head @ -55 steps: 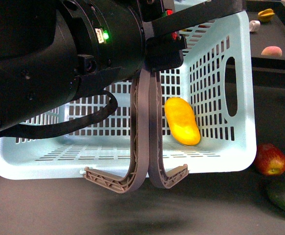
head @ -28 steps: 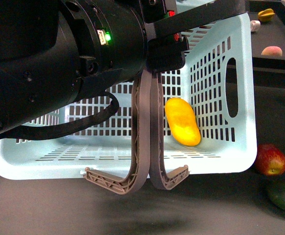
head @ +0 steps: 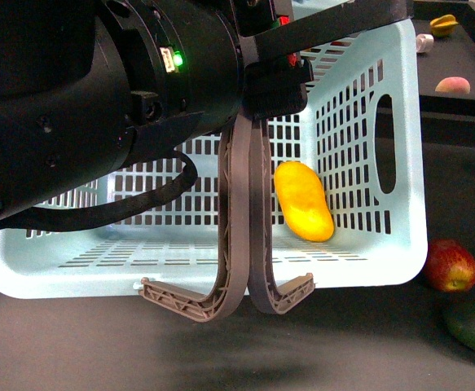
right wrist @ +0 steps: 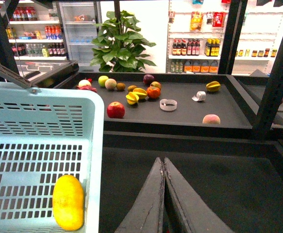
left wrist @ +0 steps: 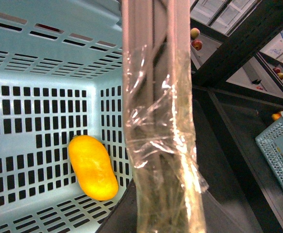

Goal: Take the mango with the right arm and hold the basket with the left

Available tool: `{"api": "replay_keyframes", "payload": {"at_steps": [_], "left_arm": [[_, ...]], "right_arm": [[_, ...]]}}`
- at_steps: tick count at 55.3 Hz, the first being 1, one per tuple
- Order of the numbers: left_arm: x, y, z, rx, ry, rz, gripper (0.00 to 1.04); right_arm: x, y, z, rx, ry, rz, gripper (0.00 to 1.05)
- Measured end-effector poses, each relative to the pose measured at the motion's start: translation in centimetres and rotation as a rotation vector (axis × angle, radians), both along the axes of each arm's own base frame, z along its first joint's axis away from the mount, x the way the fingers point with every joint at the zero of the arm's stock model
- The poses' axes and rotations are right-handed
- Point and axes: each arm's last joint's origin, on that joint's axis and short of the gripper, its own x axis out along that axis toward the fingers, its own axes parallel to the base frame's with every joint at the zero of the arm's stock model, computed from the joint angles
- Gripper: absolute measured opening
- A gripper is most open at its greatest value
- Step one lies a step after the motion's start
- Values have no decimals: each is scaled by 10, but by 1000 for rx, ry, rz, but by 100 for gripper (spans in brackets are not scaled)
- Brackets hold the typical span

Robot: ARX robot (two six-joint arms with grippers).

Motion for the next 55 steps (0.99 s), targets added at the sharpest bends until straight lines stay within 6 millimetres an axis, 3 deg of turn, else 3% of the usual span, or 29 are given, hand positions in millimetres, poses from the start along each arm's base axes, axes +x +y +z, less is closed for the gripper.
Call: {"api": "replay_keyframes", "payload": {"at_steps": [25, 52, 55], "left_arm": [[0, 0, 0, 0, 0, 0, 7], [0, 0, 0, 0, 0, 0, 7], [0, 0, 0, 0, 0, 1, 7]], "right_arm": [[-15, 0, -3, -2, 5, 3, 2], [-15, 0, -3, -2, 7, 3, 2], [-15, 0, -3, -4, 7, 3, 9]]}}
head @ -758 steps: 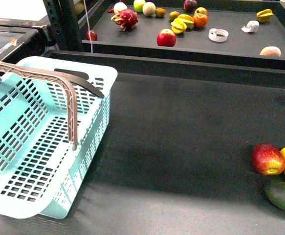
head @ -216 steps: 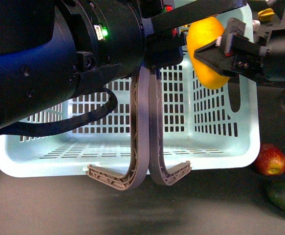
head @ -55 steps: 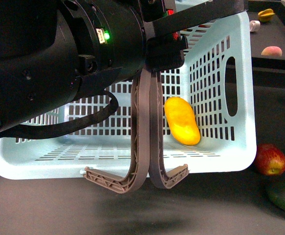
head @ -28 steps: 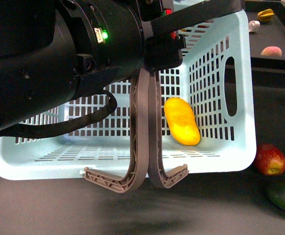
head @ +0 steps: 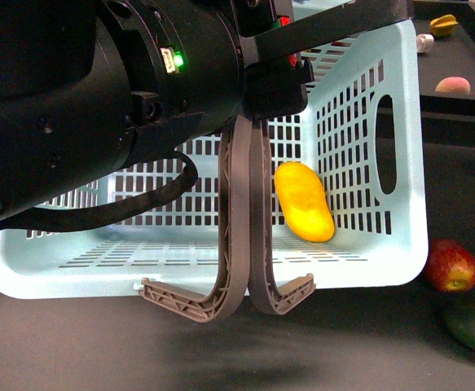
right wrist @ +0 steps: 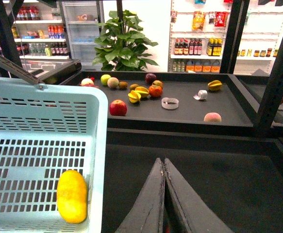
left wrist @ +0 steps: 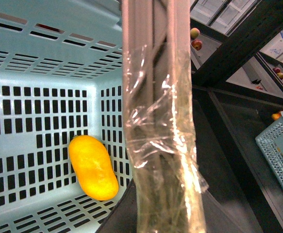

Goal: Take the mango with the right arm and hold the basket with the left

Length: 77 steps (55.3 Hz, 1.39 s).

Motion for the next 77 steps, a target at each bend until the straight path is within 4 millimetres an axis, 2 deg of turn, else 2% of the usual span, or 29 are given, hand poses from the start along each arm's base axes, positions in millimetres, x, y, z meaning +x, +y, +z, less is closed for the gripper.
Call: {"api": "replay_keyframes", "payload": {"at_steps": [18, 25, 31, 38, 47, 54, 65, 77], "left_arm": [[0, 0, 0, 2, -1, 7, 7], [3, 0, 0, 185, -48, 234, 7], [16, 7, 7, 222, -40, 366, 7], [41, 25, 15, 177, 8, 548, 7], [66, 49, 13, 44, 99, 754, 7], [82, 63, 5, -84, 182, 868, 7], [109, 84, -12, -464, 291, 1041, 7], [131, 96, -30, -668, 316, 1154, 7]], "right_arm": [[0, 0, 0, 0, 0, 0, 60], [0, 0, 0, 0, 0, 2, 80], [0, 0, 0, 0, -1, 2, 97], [0, 0, 0, 0, -1, 2, 96], [0, 0, 0, 0, -1, 2, 97], [0, 0, 0, 0, -1, 3, 97], [0, 0, 0, 0, -1, 2, 97], [0, 0, 0, 0, -1, 2, 97]]}}
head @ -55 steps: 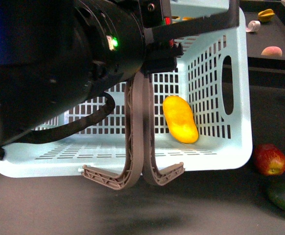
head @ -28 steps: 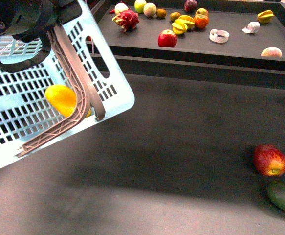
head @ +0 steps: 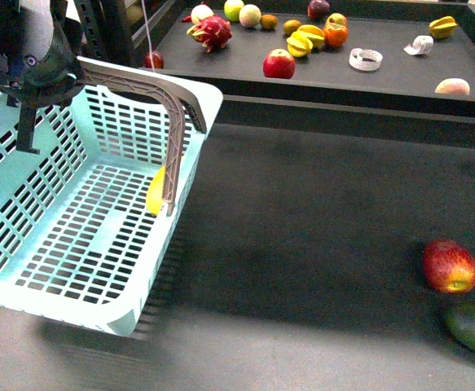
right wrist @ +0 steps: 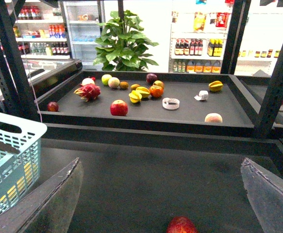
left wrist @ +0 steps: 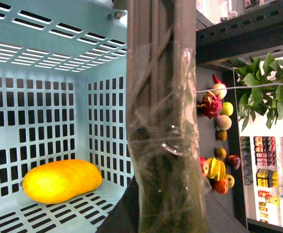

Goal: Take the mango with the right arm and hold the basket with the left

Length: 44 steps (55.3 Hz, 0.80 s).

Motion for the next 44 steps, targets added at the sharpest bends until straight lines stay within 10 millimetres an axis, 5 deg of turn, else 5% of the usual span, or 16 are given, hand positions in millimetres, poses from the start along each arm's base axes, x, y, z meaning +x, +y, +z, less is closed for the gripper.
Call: {"api": "replay_keyframes", "payload": {"at_steps": [20, 33, 44], "left_arm": [[18, -7, -23, -126, 7, 12, 8], [17, -9, -19, -133, 51, 12, 51], [-17, -15, 21, 103, 96, -57, 87]], "right_arm": [[0, 0, 0, 0, 0, 0, 97], [0, 0, 0, 0, 0, 0, 97], [0, 0, 0, 0, 0, 0, 97]]}}
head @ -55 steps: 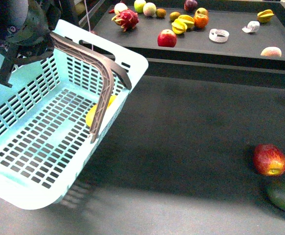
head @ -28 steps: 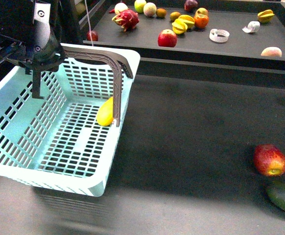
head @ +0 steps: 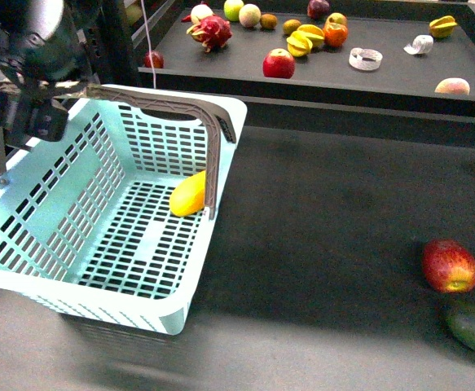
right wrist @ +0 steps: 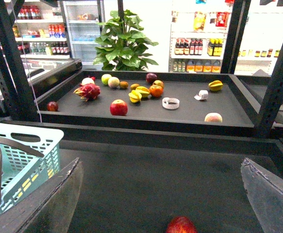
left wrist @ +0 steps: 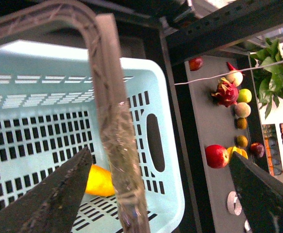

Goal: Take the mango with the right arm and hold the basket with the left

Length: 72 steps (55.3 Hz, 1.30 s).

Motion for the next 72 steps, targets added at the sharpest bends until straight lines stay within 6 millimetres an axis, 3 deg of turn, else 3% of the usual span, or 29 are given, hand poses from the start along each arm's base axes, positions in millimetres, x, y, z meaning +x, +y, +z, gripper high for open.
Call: {"api": "replay_keyframes", "payload": {"at_steps": [3, 11, 19, 24, 34, 51, 55, 60, 66, 72], "left_arm": [[-19, -3, 17, 77, -7, -33, 98], [-77, -8, 39, 299, -13, -110, 97], [-139, -7, 33, 509, 45, -160, 97], [-176, 5, 13, 565, 117, -172, 97], [-199, 23, 5, 595, 134, -105, 97], [-200, 24, 5, 596, 131, -98, 97], [-198, 31, -10, 544, 36, -335, 84], [-212, 48, -15, 700, -164, -581, 66], [-219, 60, 3, 902, -279, -628, 46], [-227, 72, 0, 988, -239, -648, 25]], "right_arm": [[0, 0, 0, 0, 0, 0, 97], [0, 0, 0, 0, 0, 0, 97], [0, 0, 0, 0, 0, 0, 97], [0, 0, 0, 0, 0, 0, 97], [0, 0, 0, 0, 0, 0, 97], [0, 0, 0, 0, 0, 0, 97], [0, 0, 0, 0, 0, 0, 97], [0, 0, 0, 0, 0, -2, 97], [0, 0, 0, 0, 0, -1, 97], [0, 0, 0, 0, 0, 0, 97]]}}
